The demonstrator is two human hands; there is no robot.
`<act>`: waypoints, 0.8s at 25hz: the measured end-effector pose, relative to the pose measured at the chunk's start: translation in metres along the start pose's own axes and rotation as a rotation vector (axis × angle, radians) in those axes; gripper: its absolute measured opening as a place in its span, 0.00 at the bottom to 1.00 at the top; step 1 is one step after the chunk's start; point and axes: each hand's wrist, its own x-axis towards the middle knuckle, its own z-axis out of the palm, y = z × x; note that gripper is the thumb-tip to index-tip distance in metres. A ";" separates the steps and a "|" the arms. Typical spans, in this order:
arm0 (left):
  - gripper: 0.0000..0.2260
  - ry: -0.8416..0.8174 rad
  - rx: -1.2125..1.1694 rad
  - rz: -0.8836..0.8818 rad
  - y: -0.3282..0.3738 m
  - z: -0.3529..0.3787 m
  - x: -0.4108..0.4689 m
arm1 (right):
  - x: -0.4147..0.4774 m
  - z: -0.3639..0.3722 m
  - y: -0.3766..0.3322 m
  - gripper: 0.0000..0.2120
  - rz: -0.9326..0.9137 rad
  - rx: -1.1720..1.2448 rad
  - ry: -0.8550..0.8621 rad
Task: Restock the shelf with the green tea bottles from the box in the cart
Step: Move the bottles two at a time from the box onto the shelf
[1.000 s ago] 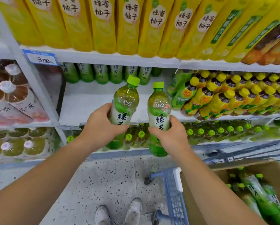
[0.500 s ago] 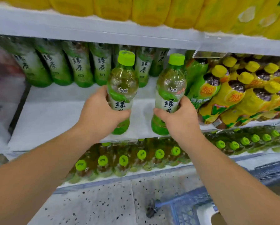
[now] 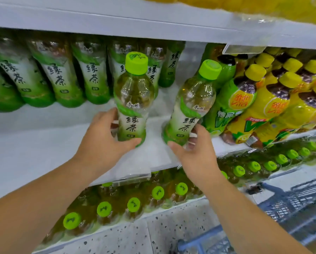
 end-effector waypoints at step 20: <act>0.25 0.115 0.036 0.094 -0.032 0.016 0.017 | 0.121 0.051 -0.017 0.22 0.052 -0.069 0.130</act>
